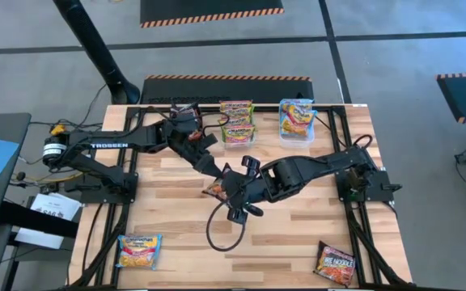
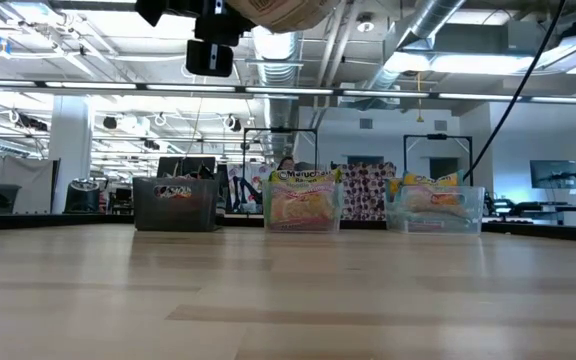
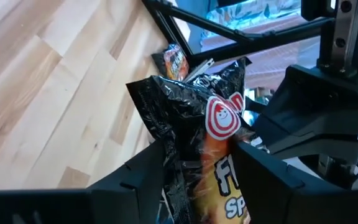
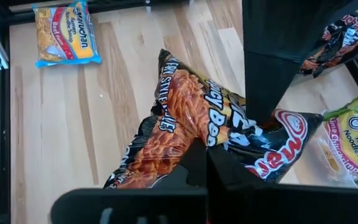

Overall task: Sort Maruchan noodles
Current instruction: Put the black noodle pack into the black bin

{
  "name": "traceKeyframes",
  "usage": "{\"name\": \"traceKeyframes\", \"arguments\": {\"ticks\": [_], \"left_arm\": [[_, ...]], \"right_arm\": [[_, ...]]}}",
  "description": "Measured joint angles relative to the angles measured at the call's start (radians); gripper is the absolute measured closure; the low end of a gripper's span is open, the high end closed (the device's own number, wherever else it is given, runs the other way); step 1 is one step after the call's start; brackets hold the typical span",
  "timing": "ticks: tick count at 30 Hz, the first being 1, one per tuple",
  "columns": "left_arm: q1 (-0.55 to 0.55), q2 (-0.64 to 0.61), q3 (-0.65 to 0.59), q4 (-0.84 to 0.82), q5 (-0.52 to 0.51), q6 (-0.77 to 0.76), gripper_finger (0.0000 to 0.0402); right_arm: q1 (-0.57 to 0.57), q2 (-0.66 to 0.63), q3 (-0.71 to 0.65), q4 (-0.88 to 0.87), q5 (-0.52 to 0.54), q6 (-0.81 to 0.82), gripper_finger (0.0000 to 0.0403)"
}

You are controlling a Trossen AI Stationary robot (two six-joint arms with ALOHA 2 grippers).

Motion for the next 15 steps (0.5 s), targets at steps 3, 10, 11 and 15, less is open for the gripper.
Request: {"name": "traceKeyframes", "arguments": {"ticks": [3, 10, 11, 15], "left_arm": [[0.0, 0.0, 0.0, 0.008, -0.01, 0.003, 0.0258], [0.001, -0.001, 0.0, 0.063, -0.004, 0.006, 0.0356], [0.002, -0.001, 0.0, 0.067, -0.004, 0.009, 0.0368], [0.006, -0.001, 0.0, 0.074, 0.001, 0.038, 0.0393]], "right_arm": [[-0.003, 0.0, 0.0, -0.007, -0.008, 0.0, 0.0399], [-0.019, 0.003, -0.002, -0.024, -0.023, 0.0, 0.0399], [-0.02, 0.003, -0.002, -0.024, -0.023, 0.0, 0.0399], [-0.022, 0.003, -0.002, -0.025, -0.026, -0.002, 0.0399]]}}
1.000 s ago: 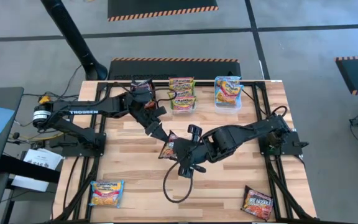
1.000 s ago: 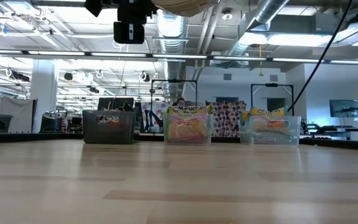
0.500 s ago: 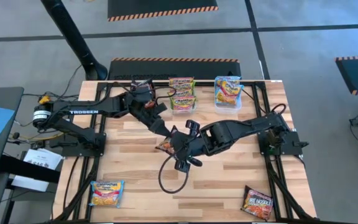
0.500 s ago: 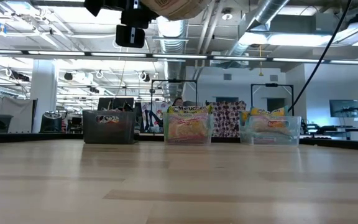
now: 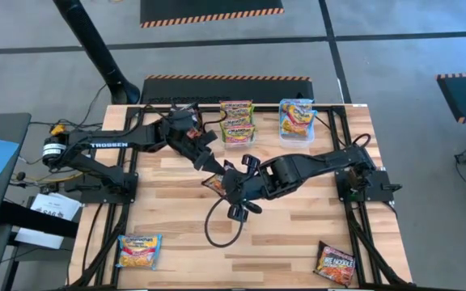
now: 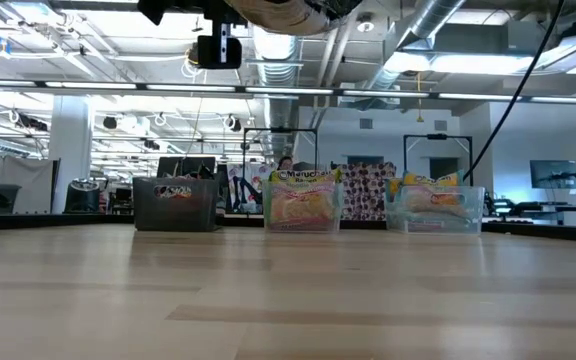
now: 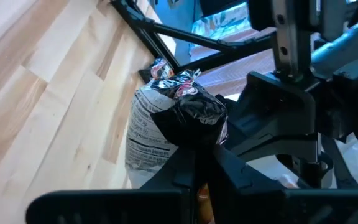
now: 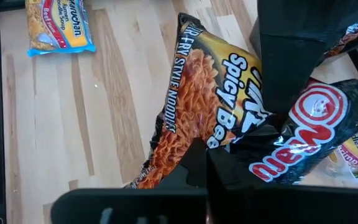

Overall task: Sort Maruchan noodles
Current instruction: Put the black noodle pack into the black bin

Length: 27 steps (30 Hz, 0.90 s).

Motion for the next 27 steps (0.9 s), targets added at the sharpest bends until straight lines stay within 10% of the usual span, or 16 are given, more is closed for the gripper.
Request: {"name": "traceKeyframes", "arguments": {"ticks": [27], "left_arm": [[0.202, 0.0, 0.001, -0.015, 0.158, 0.122, 0.0401]], "right_arm": [[-0.079, -0.092, 0.002, -0.037, -0.001, -0.001, 0.0247]]}}
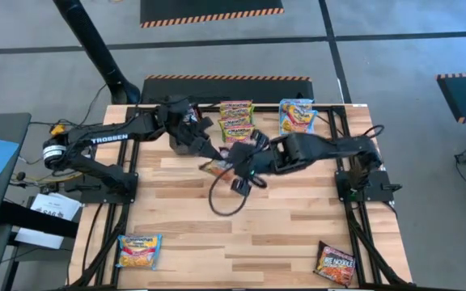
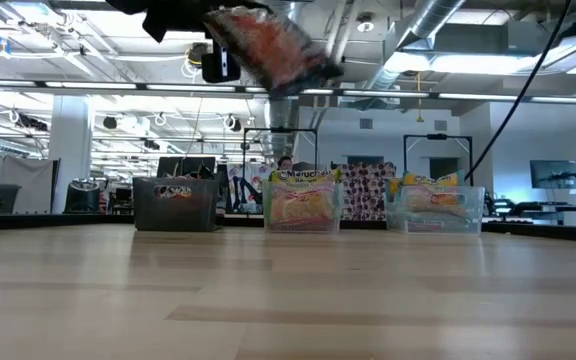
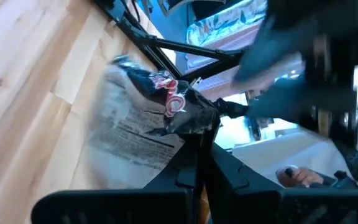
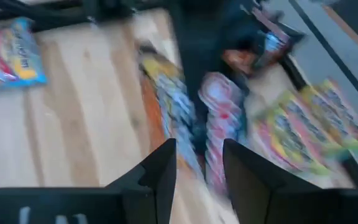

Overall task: Sort Maruchan noodles
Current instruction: Put the black noodle pack into the black bin

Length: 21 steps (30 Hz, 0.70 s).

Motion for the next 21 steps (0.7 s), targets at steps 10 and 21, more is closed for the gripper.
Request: {"name": "traceKeyframes", "arguments": {"ticks": [10, 21], "left_arm": [[0.202, -0.002, 0.0, -0.001, 0.112, 0.082, 0.0401], [0.466, -0.014, 0.0, -0.082, 0.176, 0.232, 0.0401]], "right_arm": [[-0.121, -0.085, 0.0, -0.053, -0.014, -0.049, 0.0247], [-0.262, -0.106, 0.0, -0.185, -0.014, -0.051, 0.0248]]}}
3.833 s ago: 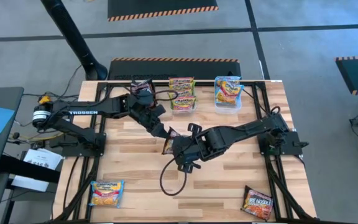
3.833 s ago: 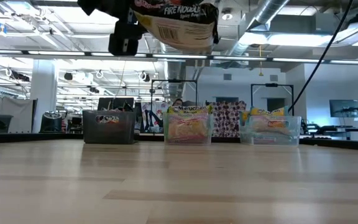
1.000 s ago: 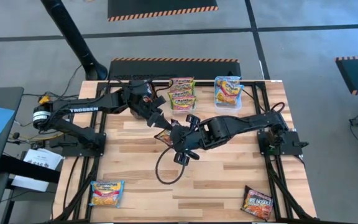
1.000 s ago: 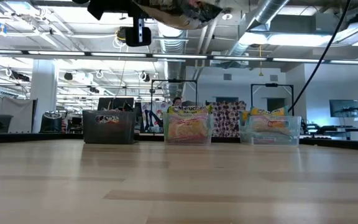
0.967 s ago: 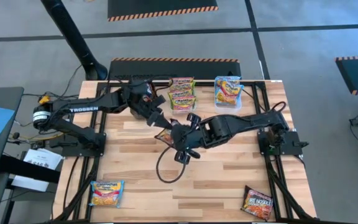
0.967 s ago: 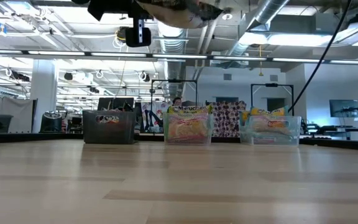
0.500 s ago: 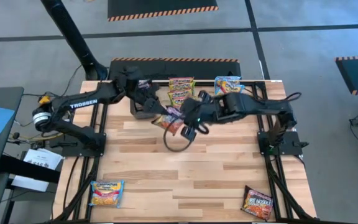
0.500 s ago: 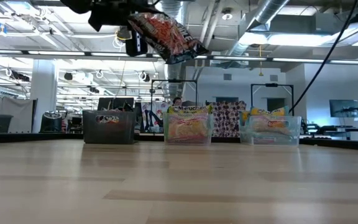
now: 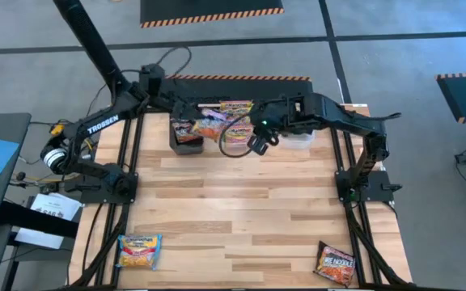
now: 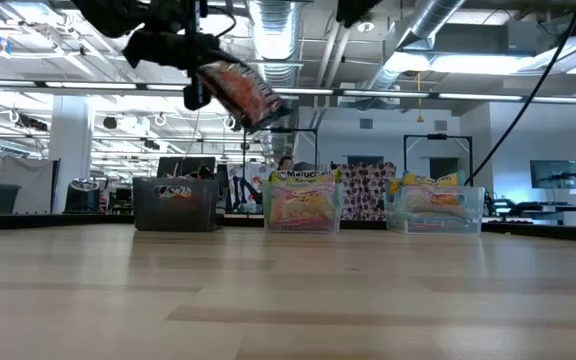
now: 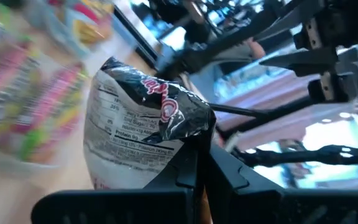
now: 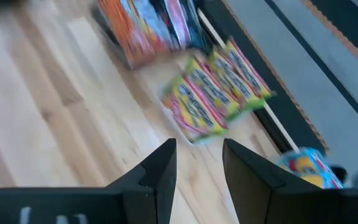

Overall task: Sort Maruchan noodles
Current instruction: Put the black noodle pack into the black bin

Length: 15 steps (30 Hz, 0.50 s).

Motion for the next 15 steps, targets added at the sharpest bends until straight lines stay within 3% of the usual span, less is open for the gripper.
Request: {"name": "traceKeyframes", "arguments": {"ticks": [9, 15], "left_arm": [[0.07, -0.111, 0.0, -0.378, -0.184, 0.406, 0.0401], [0.07, -0.142, -0.001, -0.412, -0.201, 0.469, 0.0401]], "right_arm": [[-0.092, 0.013, -0.002, -0.071, 0.0, 0.001, 0.0249], [-0.135, 0.012, -0.001, -0.093, 0.0, 0.001, 0.0249]]}}
